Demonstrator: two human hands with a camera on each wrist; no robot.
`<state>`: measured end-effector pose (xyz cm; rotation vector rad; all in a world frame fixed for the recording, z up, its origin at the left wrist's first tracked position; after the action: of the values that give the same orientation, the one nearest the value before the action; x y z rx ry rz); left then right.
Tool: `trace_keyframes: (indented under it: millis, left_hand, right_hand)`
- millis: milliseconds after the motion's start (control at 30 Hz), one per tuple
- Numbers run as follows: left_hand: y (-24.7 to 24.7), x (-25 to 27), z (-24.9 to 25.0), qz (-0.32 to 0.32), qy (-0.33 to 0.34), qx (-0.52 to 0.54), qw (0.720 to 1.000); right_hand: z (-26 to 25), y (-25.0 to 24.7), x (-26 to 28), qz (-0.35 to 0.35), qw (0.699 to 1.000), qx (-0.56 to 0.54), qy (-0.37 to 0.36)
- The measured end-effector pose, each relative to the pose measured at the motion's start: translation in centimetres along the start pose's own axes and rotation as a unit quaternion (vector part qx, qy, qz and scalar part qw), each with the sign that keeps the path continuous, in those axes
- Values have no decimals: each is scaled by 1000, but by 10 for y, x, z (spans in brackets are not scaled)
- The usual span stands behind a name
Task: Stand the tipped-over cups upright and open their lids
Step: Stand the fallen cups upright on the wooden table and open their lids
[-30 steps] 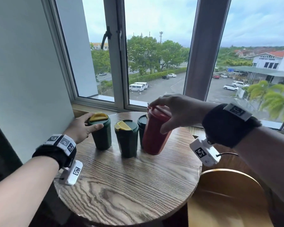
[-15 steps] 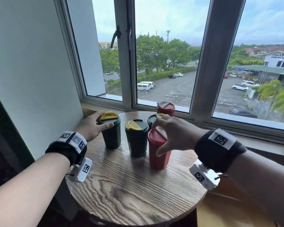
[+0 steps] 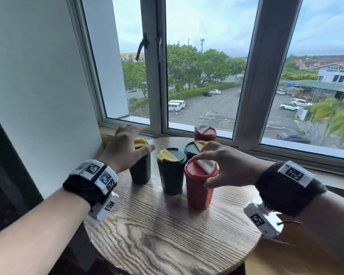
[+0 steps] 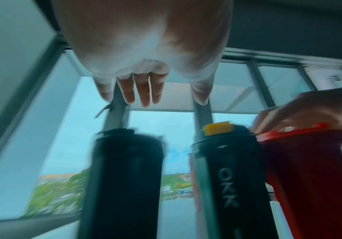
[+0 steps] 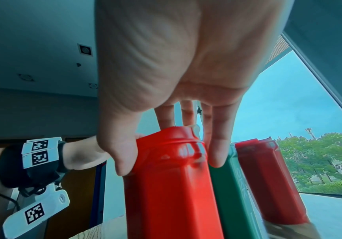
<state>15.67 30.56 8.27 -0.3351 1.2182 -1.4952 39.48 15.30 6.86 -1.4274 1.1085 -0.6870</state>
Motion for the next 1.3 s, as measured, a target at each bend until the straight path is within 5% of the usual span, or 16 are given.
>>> trace_keyframes:
  millis: [167,400,667,900,1300]
  left_hand:
    - [17,12,51,-70,88,-27,993]
    - [57,7,54,-197,3,-89,976]
    - [46,9,51,-198,-28,-64,978]
    - [41,15,43,-226,-59,-61,971]
    - [34,16,40,-257,-65,-75,961]
  right_hand:
    - [0,-2,2,-15,999,-26,22]
    - [1,-7,4,-5,999,-15,40]
    - [-16,-7,3,26,998,52,34]
    - [-11,-1,3,-58,998,18,4]
    - [-23,7,-6,10,998,26,64]
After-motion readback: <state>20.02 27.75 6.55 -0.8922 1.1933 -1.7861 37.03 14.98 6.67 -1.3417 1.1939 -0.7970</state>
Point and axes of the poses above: each hand's wrist, its own x-axis away from the middle knuckle, its own y-axis out of the palm, z = x × y, the point moved 5 cm from there along -x, towards the middle knuckle, and after that the axes turned 15 degrees about -y, right-handed, at the moved point
